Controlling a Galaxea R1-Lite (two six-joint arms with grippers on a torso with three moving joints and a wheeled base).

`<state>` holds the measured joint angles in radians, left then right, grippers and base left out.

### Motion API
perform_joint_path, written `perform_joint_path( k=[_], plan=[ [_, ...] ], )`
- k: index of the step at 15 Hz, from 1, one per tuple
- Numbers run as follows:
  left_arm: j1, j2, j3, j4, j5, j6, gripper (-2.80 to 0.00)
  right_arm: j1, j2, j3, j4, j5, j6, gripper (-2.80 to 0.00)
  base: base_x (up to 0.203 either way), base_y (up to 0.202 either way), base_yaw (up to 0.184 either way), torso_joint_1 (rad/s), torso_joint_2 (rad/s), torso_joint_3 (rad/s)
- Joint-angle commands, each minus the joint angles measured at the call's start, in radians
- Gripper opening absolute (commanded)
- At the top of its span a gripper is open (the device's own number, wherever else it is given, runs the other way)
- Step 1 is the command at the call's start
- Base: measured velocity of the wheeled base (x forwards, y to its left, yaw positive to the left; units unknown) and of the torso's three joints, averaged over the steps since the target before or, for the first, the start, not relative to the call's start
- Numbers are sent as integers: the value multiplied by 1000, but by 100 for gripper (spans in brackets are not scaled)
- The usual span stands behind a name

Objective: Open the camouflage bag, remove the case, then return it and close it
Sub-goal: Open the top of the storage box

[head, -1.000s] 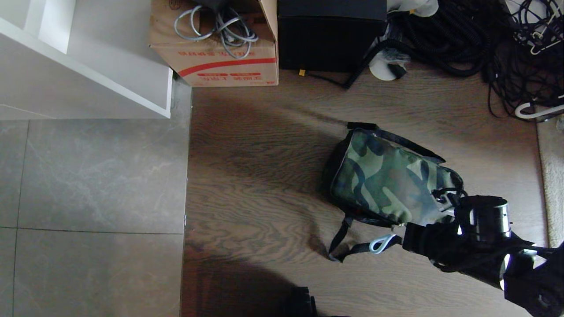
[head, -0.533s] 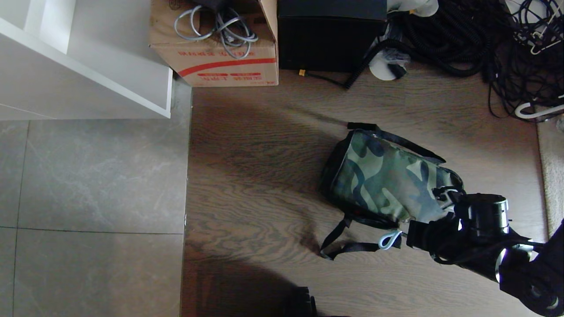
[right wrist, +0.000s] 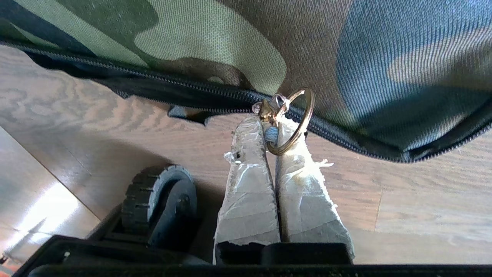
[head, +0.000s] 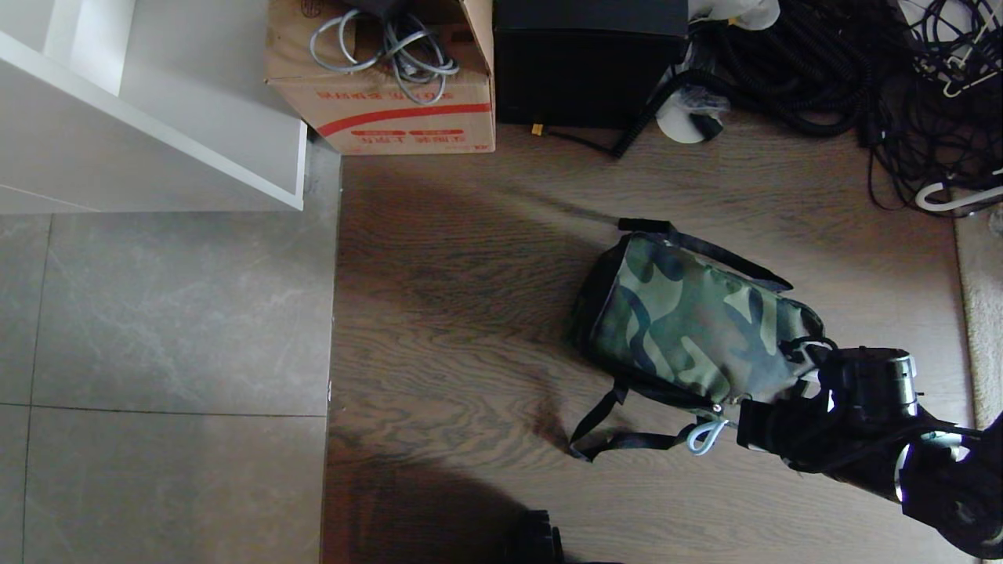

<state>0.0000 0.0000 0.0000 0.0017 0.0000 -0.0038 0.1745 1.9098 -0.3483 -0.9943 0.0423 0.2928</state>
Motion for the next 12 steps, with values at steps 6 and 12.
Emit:
perform_joint_path(
  k=[6, 12],
  plan=[
    [0, 2, 0, 0, 0, -1, -280, -56, -28, 1, 136, 3, -60, -280, 0, 0, 0, 0, 0, 0],
    [0, 2, -1, 0, 0, -1, -280, -94, -36, 2, 219, 10, -97, -280, 0, 0, 0, 0, 0, 0]
  ],
)
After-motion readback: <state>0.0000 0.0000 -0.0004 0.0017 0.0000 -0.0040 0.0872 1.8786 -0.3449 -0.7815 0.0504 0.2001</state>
